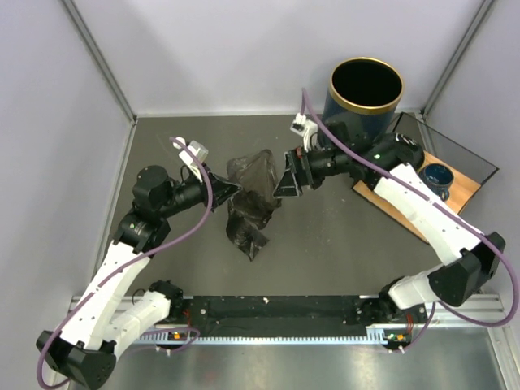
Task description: Put the trash bags into the trash bin
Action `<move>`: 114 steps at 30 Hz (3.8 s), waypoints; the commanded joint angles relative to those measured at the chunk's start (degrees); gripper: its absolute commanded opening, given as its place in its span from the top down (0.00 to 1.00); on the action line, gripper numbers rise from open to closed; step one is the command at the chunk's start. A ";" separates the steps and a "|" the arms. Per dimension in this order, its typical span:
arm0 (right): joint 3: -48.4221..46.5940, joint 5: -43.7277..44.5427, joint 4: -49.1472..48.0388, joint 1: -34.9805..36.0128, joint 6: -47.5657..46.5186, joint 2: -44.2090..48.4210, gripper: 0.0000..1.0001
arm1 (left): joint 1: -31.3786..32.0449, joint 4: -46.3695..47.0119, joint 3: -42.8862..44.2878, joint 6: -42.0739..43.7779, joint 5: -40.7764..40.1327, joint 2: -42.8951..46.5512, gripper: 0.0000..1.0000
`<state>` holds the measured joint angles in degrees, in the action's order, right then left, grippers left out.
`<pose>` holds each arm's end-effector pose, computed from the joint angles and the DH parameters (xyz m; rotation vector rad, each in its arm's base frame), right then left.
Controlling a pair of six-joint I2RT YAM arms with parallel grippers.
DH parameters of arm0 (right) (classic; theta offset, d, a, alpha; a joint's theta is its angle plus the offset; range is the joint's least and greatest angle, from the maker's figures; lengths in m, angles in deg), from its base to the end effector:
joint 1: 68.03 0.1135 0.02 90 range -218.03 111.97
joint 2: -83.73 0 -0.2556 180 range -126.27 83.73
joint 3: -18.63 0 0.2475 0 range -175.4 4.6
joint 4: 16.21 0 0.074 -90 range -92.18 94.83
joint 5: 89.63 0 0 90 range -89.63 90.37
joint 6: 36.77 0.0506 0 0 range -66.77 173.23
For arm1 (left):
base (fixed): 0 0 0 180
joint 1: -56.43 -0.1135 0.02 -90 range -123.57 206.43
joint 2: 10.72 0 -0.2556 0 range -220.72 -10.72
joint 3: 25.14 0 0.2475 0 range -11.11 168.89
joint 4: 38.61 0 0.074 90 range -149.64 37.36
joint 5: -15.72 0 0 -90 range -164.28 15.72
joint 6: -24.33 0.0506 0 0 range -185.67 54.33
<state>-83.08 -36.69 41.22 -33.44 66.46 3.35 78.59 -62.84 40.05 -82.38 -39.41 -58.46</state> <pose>0.2299 0.1956 0.3881 -0.8003 2.1575 1.1625 0.1733 -0.1018 0.3633 0.5571 1.6835 -1.0106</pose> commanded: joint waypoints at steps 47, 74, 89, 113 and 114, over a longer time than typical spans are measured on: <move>-51.49 1.56 3.38 -9.28 -12.11 -14.74 1.00 | -13.54 -8.33 40.26 29.59 4.32 -13.36 1.00; 4.01 10.33 -3.41 -6.90 -27.89 1.89 1.00 | -24.79 -16.61 12.65 39.46 -1.65 -8.76 1.00; 11.20 -13.48 -18.34 -7.61 19.81 -3.21 0.15 | -23.82 5.89 2.19 -9.65 14.18 -3.14 1.00; -10.31 28.80 -15.01 20.07 -3.21 -9.61 0.09 | -18.02 1.85 6.85 -11.33 12.67 -5.08 1.00; -11.62 29.75 -15.10 20.95 -3.74 -10.32 0.08 | -17.59 1.67 7.20 -10.98 12.59 -5.34 1.00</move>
<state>-90.34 -13.45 24.52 -15.65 62.49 -3.01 59.61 -62.14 44.31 -93.86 -26.14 -63.49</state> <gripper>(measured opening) 0.911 0.009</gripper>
